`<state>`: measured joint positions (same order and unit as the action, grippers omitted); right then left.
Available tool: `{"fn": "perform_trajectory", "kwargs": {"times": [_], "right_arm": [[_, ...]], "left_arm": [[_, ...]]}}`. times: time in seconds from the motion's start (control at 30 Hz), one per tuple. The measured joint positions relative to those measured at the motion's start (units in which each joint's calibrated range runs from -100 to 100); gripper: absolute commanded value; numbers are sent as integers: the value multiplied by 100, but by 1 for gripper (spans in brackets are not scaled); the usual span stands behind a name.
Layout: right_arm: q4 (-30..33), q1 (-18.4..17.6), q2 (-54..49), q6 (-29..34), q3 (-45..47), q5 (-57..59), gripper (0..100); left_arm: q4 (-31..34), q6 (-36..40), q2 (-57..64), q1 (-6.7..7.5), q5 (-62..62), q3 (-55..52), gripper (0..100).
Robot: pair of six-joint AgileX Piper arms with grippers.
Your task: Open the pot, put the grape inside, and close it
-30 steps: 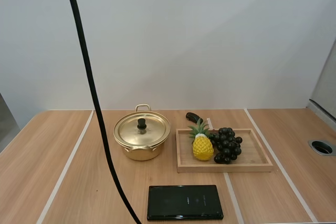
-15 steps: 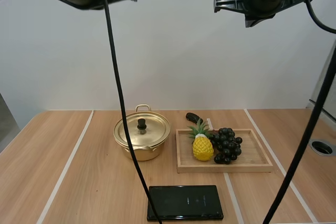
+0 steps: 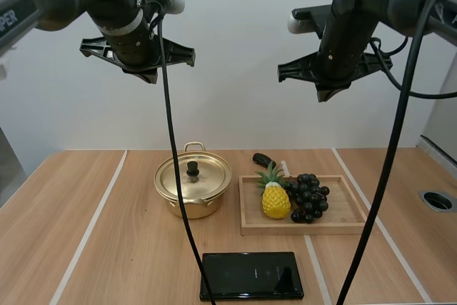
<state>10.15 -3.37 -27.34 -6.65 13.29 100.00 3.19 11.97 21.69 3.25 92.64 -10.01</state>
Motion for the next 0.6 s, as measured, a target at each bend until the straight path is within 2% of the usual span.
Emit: {"fn": "perform_trajectory", "kwargs": {"times": [0.2, 0.5, 0.53, 0.6], "right_arm": [[-14, 0, 0, 0, 545, 0, 0], [42, 0, 0, 0, 599, 0, 0], [85, 0, 0, 0, 599, 0, 6], [137, 0, 0, 0, 599, 0, 29]], "left_arm": [[0, 0, -125, 0, 240, 0, 0], [0, 0, -125, 0, 306, 0, 0], [0, 0, -125, 0, 344, 0, 2], [0, 0, -125, 0, 407, 0, 13]]}}
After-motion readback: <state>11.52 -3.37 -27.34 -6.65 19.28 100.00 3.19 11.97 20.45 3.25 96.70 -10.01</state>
